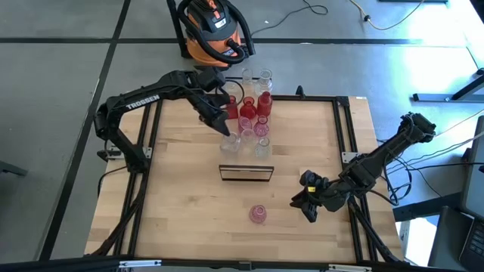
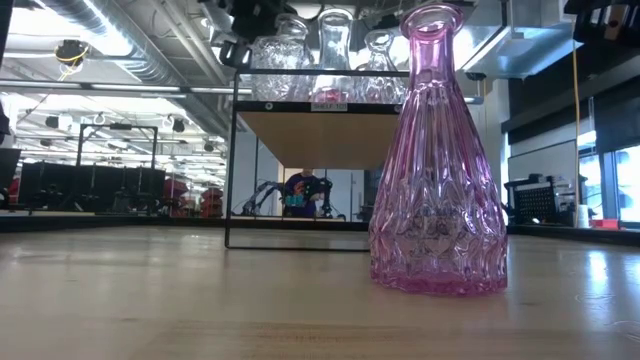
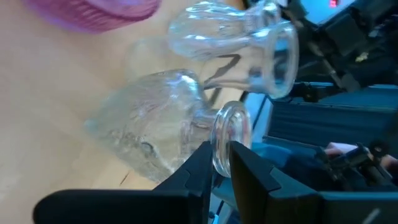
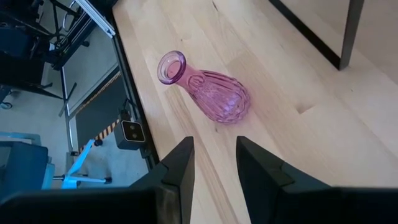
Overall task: Sort vases onto shelf
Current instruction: Put the transparent vase on the shelf aligned with the other transparent vases
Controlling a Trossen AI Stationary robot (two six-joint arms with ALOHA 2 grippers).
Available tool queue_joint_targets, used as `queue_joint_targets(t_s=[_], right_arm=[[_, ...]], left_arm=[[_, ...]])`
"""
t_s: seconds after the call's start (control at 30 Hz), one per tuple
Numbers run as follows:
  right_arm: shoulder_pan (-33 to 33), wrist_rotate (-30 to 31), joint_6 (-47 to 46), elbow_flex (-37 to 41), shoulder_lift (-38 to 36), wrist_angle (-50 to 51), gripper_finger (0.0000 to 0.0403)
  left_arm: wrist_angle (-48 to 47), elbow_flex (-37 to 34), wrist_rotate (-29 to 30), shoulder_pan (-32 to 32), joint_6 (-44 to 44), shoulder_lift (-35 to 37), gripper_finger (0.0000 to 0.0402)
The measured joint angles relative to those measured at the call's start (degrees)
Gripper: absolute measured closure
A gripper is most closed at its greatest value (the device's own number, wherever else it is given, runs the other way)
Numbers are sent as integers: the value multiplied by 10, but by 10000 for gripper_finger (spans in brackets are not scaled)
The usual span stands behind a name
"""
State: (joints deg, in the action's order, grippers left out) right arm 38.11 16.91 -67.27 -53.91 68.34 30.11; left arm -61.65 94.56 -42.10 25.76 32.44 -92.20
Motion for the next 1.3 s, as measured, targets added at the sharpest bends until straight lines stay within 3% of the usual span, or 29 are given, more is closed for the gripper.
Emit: queue_joint_targets(t_s=[0.13,0.47,0.83,1.3], right_arm=[[0,-5,0,0,0,0,299],[0,-11,-3,0,0,0,299],[0,-16,-4,0,0,0,299],[0,-20,-4,0,0,0,299]], left_arm=[[22,0,-26,0,0,0,346],[7,0,3,0,3,1,309],[-4,0,35,0,3,1,309],[-13,0,31,17,3,1,309]])
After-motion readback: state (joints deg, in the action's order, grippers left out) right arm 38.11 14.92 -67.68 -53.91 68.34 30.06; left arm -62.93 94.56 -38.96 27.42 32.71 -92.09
